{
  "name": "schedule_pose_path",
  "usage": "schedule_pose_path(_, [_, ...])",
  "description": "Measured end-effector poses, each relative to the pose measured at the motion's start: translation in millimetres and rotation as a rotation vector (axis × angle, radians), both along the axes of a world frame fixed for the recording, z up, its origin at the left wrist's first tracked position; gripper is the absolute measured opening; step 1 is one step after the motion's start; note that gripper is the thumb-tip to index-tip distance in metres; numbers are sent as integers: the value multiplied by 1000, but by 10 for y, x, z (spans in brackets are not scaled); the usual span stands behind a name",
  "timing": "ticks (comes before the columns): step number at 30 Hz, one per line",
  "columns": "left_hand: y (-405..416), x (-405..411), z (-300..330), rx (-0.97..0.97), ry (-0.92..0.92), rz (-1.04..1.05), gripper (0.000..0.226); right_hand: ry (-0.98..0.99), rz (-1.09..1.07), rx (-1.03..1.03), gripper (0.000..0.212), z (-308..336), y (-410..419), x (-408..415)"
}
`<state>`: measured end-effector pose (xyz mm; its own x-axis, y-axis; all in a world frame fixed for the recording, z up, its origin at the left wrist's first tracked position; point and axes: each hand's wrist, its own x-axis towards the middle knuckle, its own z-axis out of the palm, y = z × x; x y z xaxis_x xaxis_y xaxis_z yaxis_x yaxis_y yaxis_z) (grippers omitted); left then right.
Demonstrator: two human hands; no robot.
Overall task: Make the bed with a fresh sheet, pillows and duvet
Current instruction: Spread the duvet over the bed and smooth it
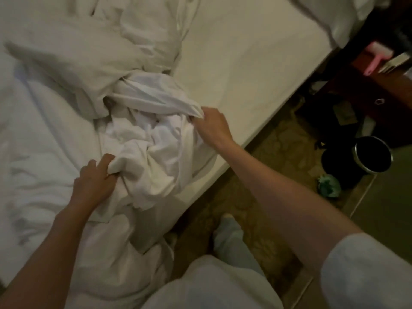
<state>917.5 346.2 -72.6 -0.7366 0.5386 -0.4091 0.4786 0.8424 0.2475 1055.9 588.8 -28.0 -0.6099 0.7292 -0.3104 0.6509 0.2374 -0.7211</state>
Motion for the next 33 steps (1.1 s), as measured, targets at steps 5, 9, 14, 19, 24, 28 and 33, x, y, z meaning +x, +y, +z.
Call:
schedule_pose_path(5, [727,648,252,246,-183,1,60,56,-10,158,14,714,861,530])
schedule_pose_path(9, [1271,1115,236,256,-275,-92,79,105,-125,238,11,872,1452,1194])
schedule_pose_path(14, [1592,1504,-61,-76,-461,-304,53,-191,-425,-30,39,191,2009,1864])
schedule_pose_path(19, [1908,1280,-207,-15,-594,-207,45,-512,-342,-207,35,-511,2206,1621])
schedule_pose_path(24, [2607,493,-233,369,-396,520,73,-408,-15,-306,41,-485,2195,620])
schedule_pose_path(28, [3051,-281,-245,569,-358,1057,105,-203,-109,-576,58,-658,2183,-138])
schedule_pose_path(33, [3179,-898,-412,802,-254,1170,113,10,-544,-840,108,-1005,2206,-742])
